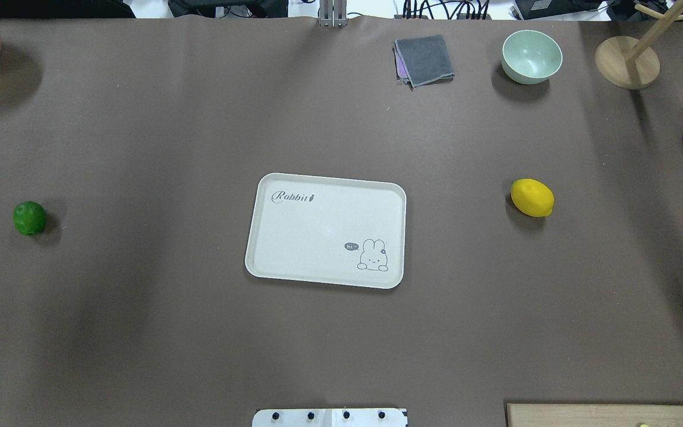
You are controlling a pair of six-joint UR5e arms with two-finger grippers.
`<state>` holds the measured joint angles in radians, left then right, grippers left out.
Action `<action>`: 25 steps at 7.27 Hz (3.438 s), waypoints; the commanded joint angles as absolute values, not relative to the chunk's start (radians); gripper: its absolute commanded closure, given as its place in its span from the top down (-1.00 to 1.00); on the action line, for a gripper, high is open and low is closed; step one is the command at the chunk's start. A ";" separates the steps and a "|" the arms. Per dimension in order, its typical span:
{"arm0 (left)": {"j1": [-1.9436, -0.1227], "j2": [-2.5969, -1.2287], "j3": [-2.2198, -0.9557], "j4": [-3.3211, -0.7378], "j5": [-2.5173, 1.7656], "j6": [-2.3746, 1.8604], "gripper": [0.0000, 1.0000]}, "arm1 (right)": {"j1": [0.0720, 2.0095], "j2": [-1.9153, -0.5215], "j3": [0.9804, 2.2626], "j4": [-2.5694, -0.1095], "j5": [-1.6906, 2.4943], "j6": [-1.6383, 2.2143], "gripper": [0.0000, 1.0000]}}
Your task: Place all lemons on tray
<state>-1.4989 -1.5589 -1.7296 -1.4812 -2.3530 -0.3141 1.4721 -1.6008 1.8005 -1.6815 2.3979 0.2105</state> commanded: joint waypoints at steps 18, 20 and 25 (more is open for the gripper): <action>-1.003 -1.657 -1.491 -1.965 -2.324 -0.603 -0.63 | 0.896 -1.236 1.488 -1.275 2.281 0.422 1.00; -1.020 -1.635 -1.523 -1.963 -2.424 -0.603 -1.00 | 0.888 -1.238 1.482 -1.273 2.279 0.417 1.00; -1.092 -1.722 -1.614 -1.963 -2.583 -0.620 -1.00 | 0.894 -1.250 1.483 -1.285 2.307 0.411 -0.23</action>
